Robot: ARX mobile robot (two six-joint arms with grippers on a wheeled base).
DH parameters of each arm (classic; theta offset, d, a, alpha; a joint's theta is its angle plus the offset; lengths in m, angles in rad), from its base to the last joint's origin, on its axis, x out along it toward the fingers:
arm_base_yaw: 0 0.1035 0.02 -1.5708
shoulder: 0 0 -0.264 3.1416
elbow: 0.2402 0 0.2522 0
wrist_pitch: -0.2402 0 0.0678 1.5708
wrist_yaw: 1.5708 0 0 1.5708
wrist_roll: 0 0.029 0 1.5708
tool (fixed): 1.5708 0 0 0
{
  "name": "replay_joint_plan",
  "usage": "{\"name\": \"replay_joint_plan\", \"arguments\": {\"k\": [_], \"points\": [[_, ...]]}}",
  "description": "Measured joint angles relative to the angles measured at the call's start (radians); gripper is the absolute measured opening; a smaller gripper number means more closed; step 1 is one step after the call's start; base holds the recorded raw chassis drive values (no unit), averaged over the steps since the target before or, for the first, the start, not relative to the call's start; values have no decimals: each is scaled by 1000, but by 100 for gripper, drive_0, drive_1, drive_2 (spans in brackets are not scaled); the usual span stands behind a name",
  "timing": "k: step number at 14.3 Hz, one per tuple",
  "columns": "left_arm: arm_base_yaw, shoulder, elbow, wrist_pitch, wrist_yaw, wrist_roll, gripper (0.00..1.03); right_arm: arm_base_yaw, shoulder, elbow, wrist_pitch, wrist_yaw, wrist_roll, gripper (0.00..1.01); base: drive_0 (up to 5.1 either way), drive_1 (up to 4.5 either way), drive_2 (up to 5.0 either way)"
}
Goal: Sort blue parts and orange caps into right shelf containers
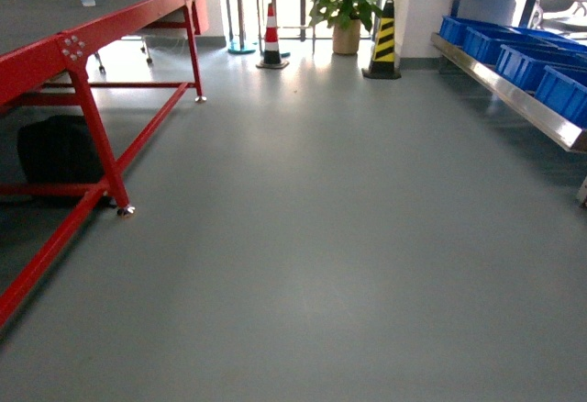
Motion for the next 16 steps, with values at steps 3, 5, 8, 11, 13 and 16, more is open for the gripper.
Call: {"name": "replay_joint_plan", "arguments": {"k": [3,5,8,11,13,16], "points": [[0,0,0,-5,0,0,45,0,0,0,0,0,0,41,-6,426,-438],[0,0,0,2,1,0,45,0,0,0,4,0,0,41,-6,426,-438],[1,-2,0,3,0,0,45,0,-1,0,5,0,0,41,-6,426,-438],[1,0,0,-1,0,0,45,0,0,0,1,0,0,41,-6,426,-438],[1,0,0,0,-1,0,45,0,0,0,2,0,0,41,-6,426,-438],[1,0,0,0,0,0,45,0,0,0,-2,0,0,41,-6,426,-438]]}}
